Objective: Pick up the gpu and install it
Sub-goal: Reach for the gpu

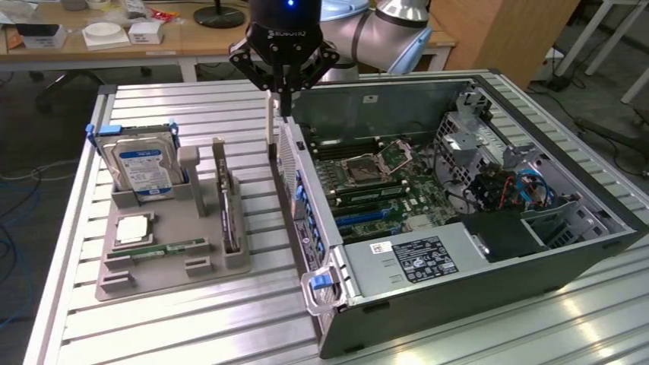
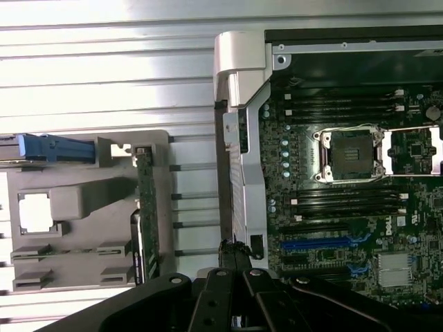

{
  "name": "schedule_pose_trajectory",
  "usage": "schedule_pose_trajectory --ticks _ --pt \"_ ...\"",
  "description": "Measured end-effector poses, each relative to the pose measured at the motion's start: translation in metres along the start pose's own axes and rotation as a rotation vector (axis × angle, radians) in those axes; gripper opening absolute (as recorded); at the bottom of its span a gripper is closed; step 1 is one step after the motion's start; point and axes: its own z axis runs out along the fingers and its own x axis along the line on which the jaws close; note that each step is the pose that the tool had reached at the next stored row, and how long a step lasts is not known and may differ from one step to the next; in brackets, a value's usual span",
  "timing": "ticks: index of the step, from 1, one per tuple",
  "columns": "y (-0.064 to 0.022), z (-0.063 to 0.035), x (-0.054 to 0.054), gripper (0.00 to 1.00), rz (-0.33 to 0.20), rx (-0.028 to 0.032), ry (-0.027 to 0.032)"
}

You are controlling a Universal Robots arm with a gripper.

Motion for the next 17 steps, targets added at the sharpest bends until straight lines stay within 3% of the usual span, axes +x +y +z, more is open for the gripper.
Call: schedule_pose_trajectory --ticks 17 --pt "-0.0006 -0.0002 0.0081 0.1 0.0 0.0 -0.0001"
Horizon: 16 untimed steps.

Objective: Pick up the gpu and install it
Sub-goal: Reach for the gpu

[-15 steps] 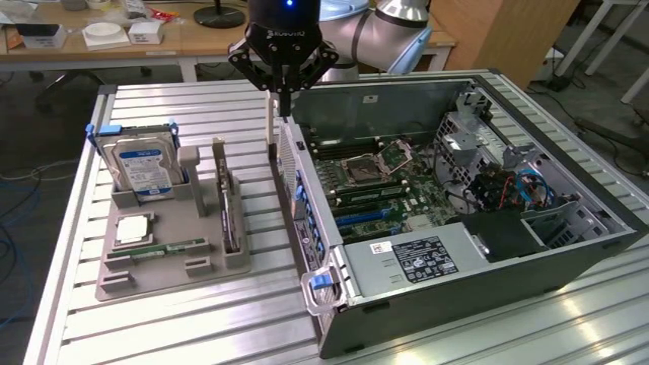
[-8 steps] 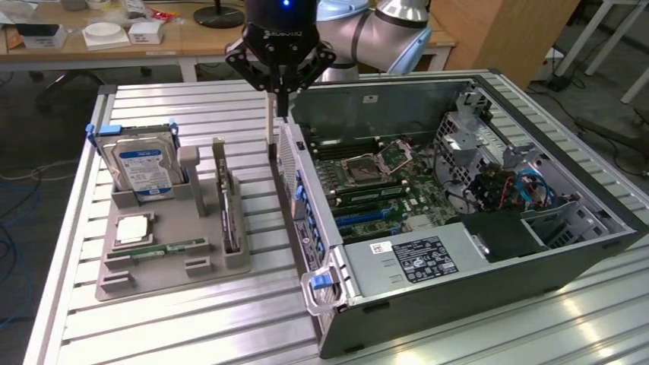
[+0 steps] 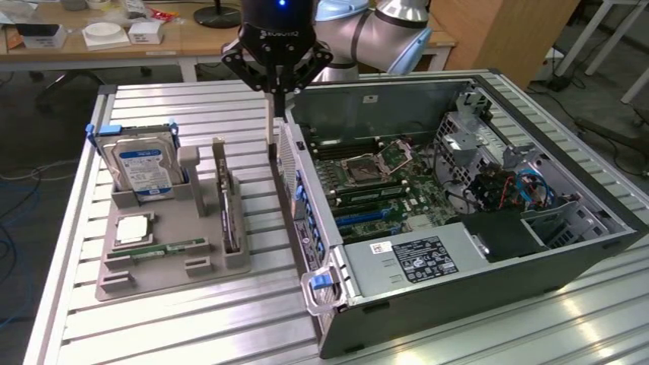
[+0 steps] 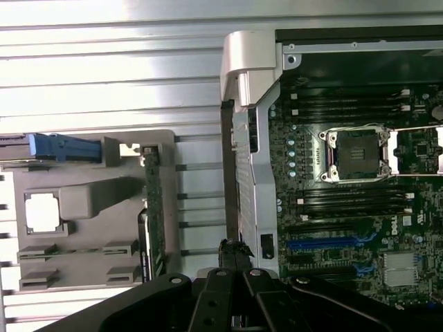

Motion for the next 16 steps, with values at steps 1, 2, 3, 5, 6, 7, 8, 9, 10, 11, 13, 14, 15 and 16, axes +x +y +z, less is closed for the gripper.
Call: schedule_pose_trajectory --ticks 1,2,3,5,6,7,8,9,10,11,13,14,15,16 --pt "0.0 0.0 0.0005 0.1 0.0 -0.0001 0.0" --pt "-0.0001 0.0 0.001 0.1 0.0 -0.0001 0.0" --pt "-0.0001 0.0 0.0015 0.1 0.0 0.0 0.0" --pt "-0.0002 -0.0001 0.0024 0.1 0.0 -0.0001 0.0001" --pt "-0.0002 0.0 0.0028 0.1 0.0 0.0 0.0" --pt "-0.0003 -0.0001 0.0033 0.1 0.0 -0.0001 0.0" --pt "-0.0003 -0.0001 0.0038 0.1 0.0 -0.0001 0.0" --pt "-0.0003 -0.0001 0.0043 0.1 0.0 -0.0001 0.0" --pt "-0.0004 -0.0001 0.0048 0.1 0.0 -0.0001 0.0" --pt "-0.0004 -0.0001 0.0053 0.1 0.0 0.0 0.0" --pt "-0.0005 -0.0002 0.0063 0.1 0.0 0.0 0.0" --pt "-0.0005 -0.0002 0.0068 0.1 0.0 0.0 0.0" --pt "-0.0005 -0.0002 0.0073 0.1 0.0 0.0 0.0" --pt "-0.0006 -0.0002 0.0078 0.1 0.0 -0.0001 0.0"
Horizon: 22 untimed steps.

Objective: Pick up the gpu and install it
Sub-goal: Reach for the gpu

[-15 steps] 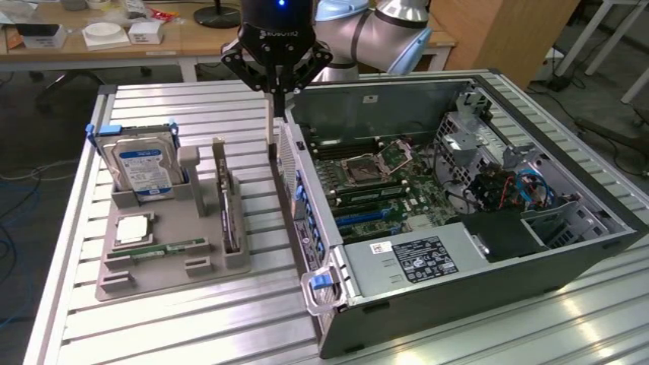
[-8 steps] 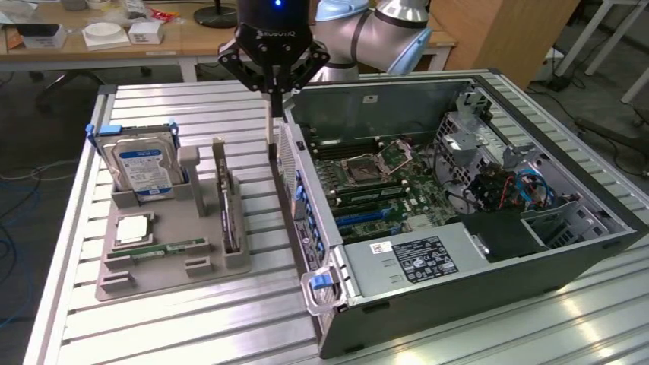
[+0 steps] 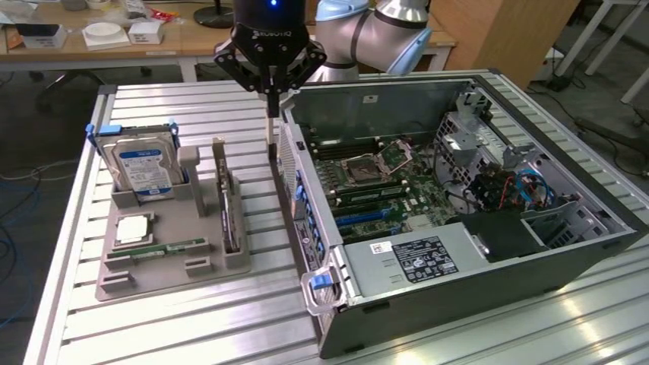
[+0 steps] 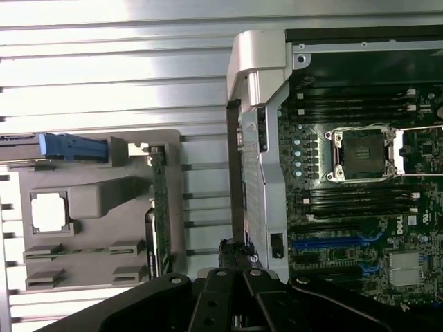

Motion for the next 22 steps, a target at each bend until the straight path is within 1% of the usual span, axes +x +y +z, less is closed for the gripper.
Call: schedule_pose_trajectory --ticks 12,22 --pt "-0.0005 -0.0002 0.006 0.1 0.0 0.0 0.0" --pt "-0.0011 -0.0004 0.015 0.1 0.0 0.0 0.0"
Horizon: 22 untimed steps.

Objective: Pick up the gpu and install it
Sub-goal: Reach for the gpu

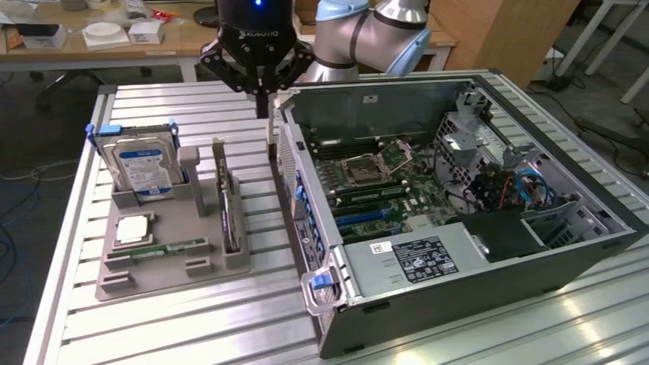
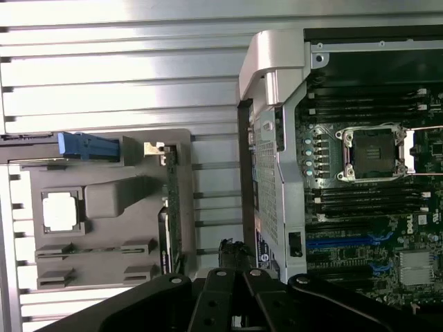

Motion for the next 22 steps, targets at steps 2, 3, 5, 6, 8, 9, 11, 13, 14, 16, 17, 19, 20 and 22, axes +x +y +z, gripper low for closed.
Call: schedule_pose_trajectory --ticks 2,3,5,6,8,9,11,13,14,16,17,19,20,22 --pt "-0.0001 0.0 0.002 0.1 0.0 0.0 0.0" --pt "-0.0002 -0.0001 0.003 0.1 0.0 0.0 0.0" --pt "-0.0004 -0.0001 0.005 0.1 0.0 0.0 0.0" --pt "-0.0004 -0.0002 0.006 0.1 0.0 0.0 0.0" --pt "-0.0006 -0.0002 0.008 0.1 0.0 -0.0001 0.0" --pt "-0.0006 -0.0003 0.009 0.1 0.0 0.0 0.0001" --pt "-0.0008 -0.0003 0.01 0.1 0.0 0.0 0.0" --pt "-0.0009 -0.0004 0.012 0.1 0.0 0.0 0.0" --pt "-0.001 -0.0004 0.013 0.1 0.0 0.0 0.0" --pt "-0.0011 -0.0004 0.015 0.1 0.0 -0.0001 0.0" --pt "-0.0012 -0.0004 0.016 0.1 0.0 0.0 0.0" --pt "-0.0013 -0.0005 0.017 0.1 0.0 -0.0001 0.0" --pt "-0.0014 -0.0005 0.018 0.1 0.0 -0.0001 0.0" --pt "-0.0015 -0.0006 0.02 0.1 0.0 0.0 0.0"
